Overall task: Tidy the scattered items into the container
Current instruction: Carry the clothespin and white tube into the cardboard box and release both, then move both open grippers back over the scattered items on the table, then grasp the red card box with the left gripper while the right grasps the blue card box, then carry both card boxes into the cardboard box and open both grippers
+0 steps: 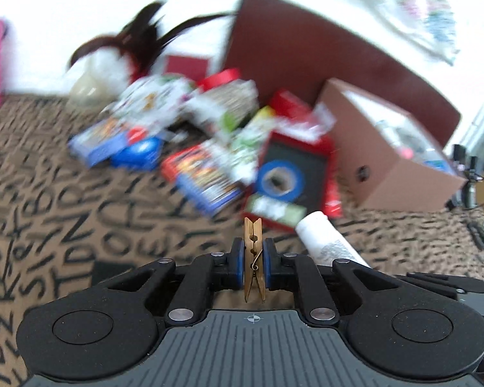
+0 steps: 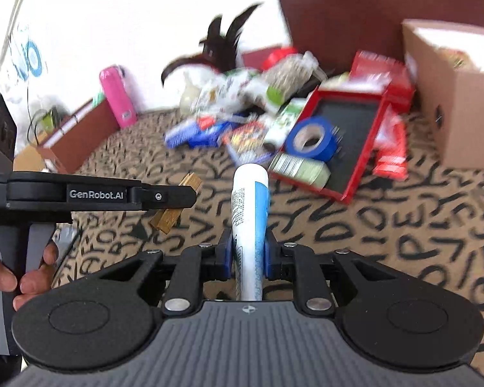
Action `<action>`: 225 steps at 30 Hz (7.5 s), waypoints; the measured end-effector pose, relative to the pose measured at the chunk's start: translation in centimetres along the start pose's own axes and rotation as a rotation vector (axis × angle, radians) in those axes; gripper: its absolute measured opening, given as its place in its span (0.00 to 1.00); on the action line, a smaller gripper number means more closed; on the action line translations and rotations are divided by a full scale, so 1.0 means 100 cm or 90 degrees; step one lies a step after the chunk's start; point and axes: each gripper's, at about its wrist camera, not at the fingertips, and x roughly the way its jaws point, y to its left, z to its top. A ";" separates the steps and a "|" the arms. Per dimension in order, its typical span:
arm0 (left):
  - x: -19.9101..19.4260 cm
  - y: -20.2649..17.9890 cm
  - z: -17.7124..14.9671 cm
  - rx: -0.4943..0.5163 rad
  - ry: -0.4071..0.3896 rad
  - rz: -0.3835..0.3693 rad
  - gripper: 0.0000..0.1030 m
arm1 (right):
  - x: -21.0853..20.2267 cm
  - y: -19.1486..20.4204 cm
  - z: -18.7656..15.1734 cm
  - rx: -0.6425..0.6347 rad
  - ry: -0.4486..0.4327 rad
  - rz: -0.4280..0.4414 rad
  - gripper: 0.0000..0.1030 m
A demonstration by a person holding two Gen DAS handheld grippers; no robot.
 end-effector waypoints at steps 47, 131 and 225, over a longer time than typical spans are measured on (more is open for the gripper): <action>0.261 -0.230 0.173 0.116 0.018 -0.102 0.98 | -0.020 -0.294 0.168 0.003 -0.144 -0.346 0.86; 0.118 0.102 0.052 -0.042 0.010 0.021 0.73 | 0.173 0.040 0.060 -0.240 0.018 -0.055 0.68; 0.095 -0.195 0.108 0.169 -0.036 -0.132 0.47 | -0.086 -0.121 0.063 -0.157 -0.180 -0.174 0.53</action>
